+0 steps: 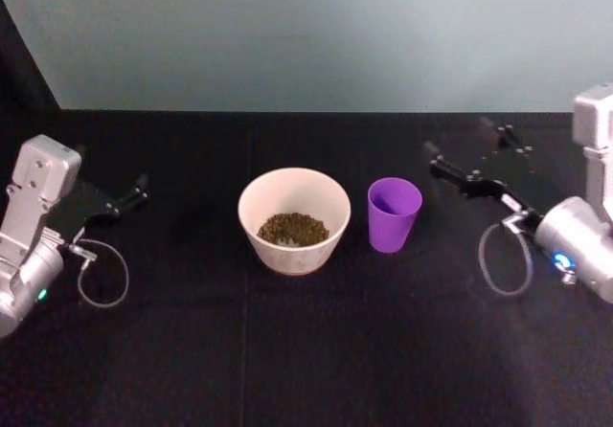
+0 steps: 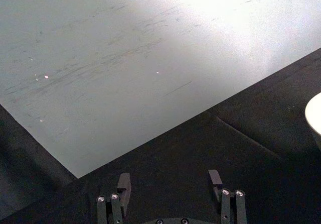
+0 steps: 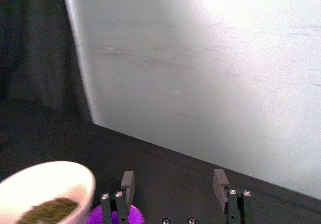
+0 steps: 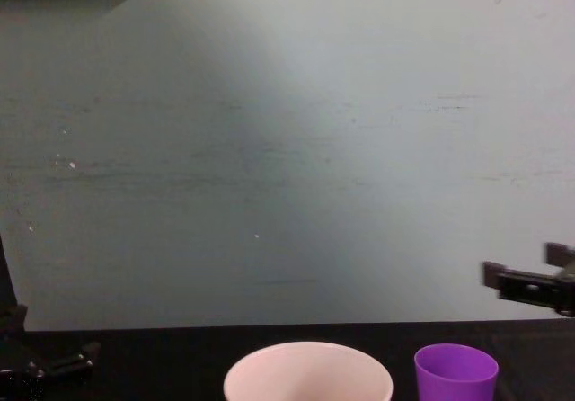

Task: Pick up the cup and pour the mung beans from the cup into the bowl.

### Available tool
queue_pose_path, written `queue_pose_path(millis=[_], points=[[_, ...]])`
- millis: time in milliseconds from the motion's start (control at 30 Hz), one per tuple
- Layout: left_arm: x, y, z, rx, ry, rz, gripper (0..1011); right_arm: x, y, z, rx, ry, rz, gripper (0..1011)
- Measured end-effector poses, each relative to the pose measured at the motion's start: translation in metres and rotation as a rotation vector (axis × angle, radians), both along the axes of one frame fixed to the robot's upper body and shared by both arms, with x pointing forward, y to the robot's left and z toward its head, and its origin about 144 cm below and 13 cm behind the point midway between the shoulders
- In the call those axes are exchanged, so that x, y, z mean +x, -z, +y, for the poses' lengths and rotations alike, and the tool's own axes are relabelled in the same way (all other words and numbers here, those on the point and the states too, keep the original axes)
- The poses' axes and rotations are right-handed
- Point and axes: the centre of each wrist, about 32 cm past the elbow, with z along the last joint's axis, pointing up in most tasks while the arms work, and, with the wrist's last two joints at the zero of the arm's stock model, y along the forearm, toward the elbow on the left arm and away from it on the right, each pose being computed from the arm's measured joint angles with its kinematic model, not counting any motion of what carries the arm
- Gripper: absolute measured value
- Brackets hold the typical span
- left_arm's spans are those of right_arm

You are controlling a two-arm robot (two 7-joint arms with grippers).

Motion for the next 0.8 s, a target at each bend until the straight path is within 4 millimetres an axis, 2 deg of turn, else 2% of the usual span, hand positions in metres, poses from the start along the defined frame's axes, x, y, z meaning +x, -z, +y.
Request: queue_pose_path(millis=[267, 533, 800], points=[[0.000, 0.000, 0.000, 0.000, 0.000, 0.000, 1000, -0.009, 0.019, -0.018, 0.003, 0.128, 0.058, 1003], [0.000, 0.000, 0.000, 0.000, 0.000, 0.000, 1000, -0.020, 0.045, -0.017, -0.028, 0.203, 0.094, 1003], [0.000, 0.000, 0.000, 0.000, 0.000, 0.000, 1000, -0.021, 0.046, -0.014, -0.043, 0.197, 0.087, 1003]])
